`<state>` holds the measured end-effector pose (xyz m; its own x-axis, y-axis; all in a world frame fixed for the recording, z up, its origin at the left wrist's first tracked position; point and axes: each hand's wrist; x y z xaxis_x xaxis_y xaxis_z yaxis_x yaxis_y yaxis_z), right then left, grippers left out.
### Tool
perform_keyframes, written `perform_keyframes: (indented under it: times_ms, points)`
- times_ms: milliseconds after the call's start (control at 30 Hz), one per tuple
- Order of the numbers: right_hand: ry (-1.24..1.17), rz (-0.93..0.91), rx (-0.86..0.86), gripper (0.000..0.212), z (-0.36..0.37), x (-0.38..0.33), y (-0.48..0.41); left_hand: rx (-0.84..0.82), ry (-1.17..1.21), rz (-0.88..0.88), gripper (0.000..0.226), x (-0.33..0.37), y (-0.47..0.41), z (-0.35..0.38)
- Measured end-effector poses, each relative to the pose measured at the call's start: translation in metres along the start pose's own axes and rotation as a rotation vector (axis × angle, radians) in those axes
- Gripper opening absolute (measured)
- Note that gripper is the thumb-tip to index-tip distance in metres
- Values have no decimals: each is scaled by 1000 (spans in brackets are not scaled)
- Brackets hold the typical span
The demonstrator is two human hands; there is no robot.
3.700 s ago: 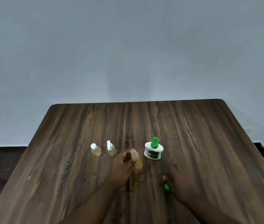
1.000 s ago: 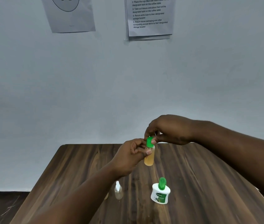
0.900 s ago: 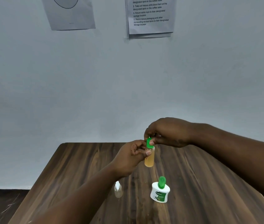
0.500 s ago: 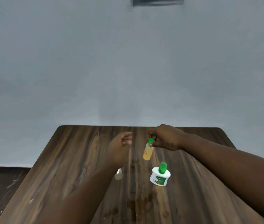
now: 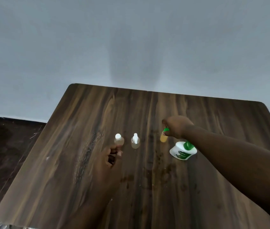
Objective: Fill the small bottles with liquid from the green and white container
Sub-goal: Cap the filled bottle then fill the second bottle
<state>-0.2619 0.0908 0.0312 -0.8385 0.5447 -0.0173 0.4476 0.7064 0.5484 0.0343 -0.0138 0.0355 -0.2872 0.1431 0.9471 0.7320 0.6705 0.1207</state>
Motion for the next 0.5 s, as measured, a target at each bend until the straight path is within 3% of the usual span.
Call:
perform_keyframes:
  times_ms: [500]
  points:
    - [-18,36,-68,29,4,-7,-6,-85,-43,-61,25,-34,9,8]
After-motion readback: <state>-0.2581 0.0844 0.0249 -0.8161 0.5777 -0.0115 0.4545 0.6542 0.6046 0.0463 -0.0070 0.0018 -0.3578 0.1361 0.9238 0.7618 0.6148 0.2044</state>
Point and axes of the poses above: each hand's wrist, its own y-axis away from the middle knuckle, its own z-axis out of the palm, x = y × z, and after that the axes turned 15 degrees about -x, right-handed
